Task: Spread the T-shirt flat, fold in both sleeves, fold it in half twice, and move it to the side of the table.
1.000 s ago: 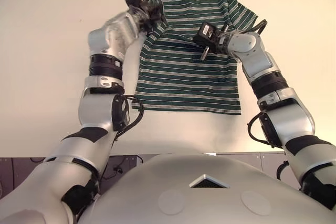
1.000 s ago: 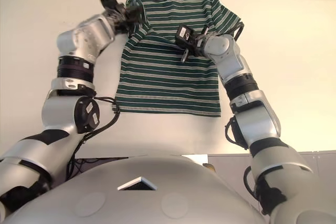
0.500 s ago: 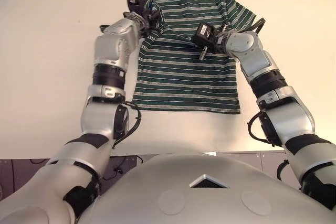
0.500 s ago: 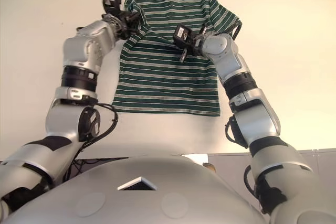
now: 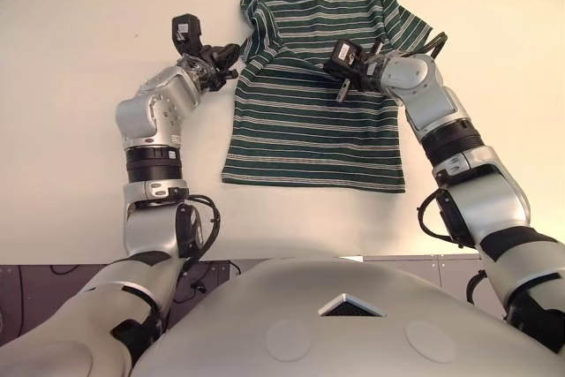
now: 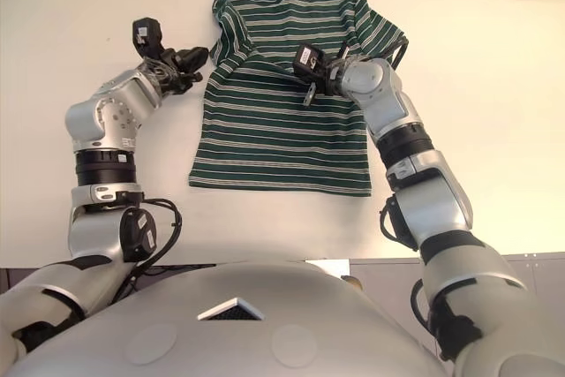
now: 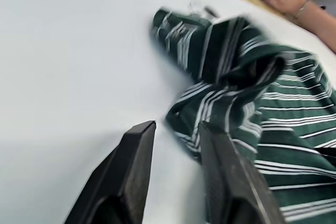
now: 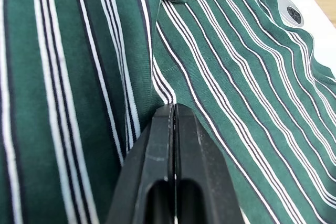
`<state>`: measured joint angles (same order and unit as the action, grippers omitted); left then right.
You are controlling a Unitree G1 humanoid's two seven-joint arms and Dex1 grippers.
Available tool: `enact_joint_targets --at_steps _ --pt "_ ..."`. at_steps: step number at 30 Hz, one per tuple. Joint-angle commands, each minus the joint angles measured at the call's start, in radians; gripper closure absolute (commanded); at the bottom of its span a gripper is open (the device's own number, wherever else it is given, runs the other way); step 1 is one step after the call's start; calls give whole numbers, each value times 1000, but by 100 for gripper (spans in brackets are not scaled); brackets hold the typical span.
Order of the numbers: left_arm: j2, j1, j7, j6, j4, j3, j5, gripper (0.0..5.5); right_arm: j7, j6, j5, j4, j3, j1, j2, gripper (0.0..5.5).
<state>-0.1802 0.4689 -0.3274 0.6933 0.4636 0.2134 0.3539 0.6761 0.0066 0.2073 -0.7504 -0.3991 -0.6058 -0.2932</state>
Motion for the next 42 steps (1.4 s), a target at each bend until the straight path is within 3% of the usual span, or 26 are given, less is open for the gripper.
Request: enact_joint_targets --at_steps 1,7,17,22,29,34,38,42 --pt "5 73 -26 -77 190 11 -9 404 40 67 62 -89 -59 93 -12 550" --pt "16 115 -80 -110 312 34 23 404 32 61 68 -107 -64 85 -4 550" --pt "25 109 -97 -122 317 16 9 547 21 48 70 -132 -70 67 0 550" --pt "13 75 -93 -147 235 31 21 547 21 43 70 -137 -72 61 -4 550" --pt "-50 -112 -15 12 -151 134 114 547 71 19 89 -117 -98 84 -75 550" --pt "-53 -170 53 46 -233 175 134 547 103 11 99 -101 -113 81 -95 550" --pt "-70 -157 78 12 -192 173 107 547 105 25 98 -63 -115 100 -114 550" --pt "-38 -144 -10 -17 -323 119 160 547 103 33 94 -48 -116 103 -110 550"
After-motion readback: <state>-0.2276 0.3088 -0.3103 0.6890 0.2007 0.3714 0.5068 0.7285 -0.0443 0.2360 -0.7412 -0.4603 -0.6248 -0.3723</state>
